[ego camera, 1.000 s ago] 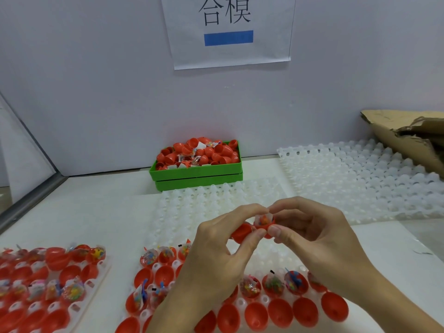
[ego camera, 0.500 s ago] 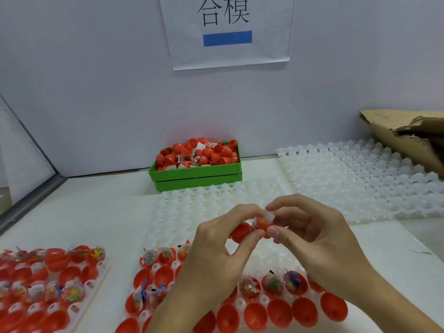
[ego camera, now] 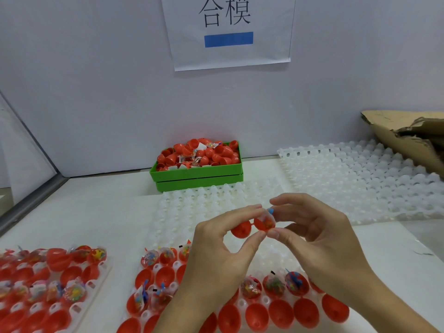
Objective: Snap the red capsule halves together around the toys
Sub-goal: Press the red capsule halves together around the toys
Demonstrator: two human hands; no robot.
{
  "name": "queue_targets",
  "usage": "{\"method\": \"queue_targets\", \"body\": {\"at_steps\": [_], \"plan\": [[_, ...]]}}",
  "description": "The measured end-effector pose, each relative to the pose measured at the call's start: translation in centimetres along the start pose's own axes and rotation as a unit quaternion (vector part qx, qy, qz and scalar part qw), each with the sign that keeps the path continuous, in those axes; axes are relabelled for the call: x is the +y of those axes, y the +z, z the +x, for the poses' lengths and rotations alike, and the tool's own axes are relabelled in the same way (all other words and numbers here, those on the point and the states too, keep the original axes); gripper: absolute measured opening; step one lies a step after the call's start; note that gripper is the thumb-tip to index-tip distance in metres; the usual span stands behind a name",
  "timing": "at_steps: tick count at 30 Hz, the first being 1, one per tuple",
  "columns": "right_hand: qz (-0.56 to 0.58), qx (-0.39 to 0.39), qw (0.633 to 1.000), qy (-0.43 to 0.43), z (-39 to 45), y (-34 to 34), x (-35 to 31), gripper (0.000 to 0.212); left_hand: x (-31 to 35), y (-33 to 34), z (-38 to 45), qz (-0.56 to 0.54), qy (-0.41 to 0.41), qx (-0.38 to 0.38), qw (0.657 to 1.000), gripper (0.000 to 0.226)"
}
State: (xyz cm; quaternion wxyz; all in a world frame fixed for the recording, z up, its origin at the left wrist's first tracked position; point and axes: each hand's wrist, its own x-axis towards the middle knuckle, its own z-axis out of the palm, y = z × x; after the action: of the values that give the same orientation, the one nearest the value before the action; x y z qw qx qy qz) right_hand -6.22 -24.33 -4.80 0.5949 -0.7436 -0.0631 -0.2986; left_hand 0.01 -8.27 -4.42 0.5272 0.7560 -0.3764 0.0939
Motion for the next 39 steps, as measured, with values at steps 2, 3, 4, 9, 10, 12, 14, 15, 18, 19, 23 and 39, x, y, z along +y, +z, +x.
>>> {"method": "queue_targets", "body": {"at_steps": [2, 3, 4, 9, 10, 12, 14, 15, 18, 19, 23, 39], "plan": [[-0.004, 0.002, 1.000, -0.005, 0.0, 0.1, 0.2, 0.038, 0.1, 0.1, -0.1, 0.007, 0.002, -0.004, 1.000, 0.032], [-0.008, 0.003, 1.000, -0.006, -0.1, 0.1, 0.4, 0.042, 0.1, 0.2, -0.1, 0.001, -0.001, -0.006, 1.000, 0.031], [-0.012, 0.005, 1.000, -0.008, -0.1, 0.1, 0.5, 0.045, 0.0, 0.2, -0.1, -0.007, -0.006, -0.008, 1.000, 0.029], [-0.017, 0.011, 0.999, -0.034, -0.3, 0.4, 0.7, 0.043, 0.2, 0.4, -0.1, 0.001, -0.013, -0.003, 1.000, 0.024], [-0.018, 0.010, 0.999, -0.042, -0.3, 0.5, 0.7, 0.041, 0.3, 0.4, -0.1, 0.005, -0.012, -0.001, 1.000, 0.023], [-0.026, 0.008, 0.998, -0.057, -0.3, 0.5, 0.7, 0.041, 0.3, 0.5, -0.1, 0.008, -0.012, 0.002, 1.000, 0.020], [-0.035, 0.007, 0.997, -0.069, -0.3, 0.6, 1.0, 0.043, 0.3, 0.5, -0.1, 0.004, -0.017, 0.009, 1.000, 0.017], [-0.039, 0.006, 0.996, -0.074, -0.3, 0.7, 1.1, 0.044, 0.2, 0.6, -0.1, 0.001, -0.020, 0.014, 1.000, 0.015], [-0.045, 0.001, 0.995, -0.088, -0.4, 0.8, 1.3, 0.043, 0.2, 0.7, 0.0, -0.012, -0.030, 0.030, 0.999, 0.013], [-0.047, 0.001, 0.995, -0.092, -0.4, 0.7, 1.3, 0.040, 0.1, 0.7, 0.0, -0.017, -0.035, 0.036, 0.999, 0.013], [-0.072, 0.001, 0.991, -0.109, -0.4, 0.6, 1.5, 0.027, -0.1, 0.7, 0.0, -0.041, -0.049, 0.050, 0.997, 0.012], [-0.075, 0.007, 0.993, -0.094, -0.3, 0.6, 1.2, 0.027, 0.3, 0.9, -0.1, -0.065, -0.051, 0.053, 0.995, 0.015]]}}
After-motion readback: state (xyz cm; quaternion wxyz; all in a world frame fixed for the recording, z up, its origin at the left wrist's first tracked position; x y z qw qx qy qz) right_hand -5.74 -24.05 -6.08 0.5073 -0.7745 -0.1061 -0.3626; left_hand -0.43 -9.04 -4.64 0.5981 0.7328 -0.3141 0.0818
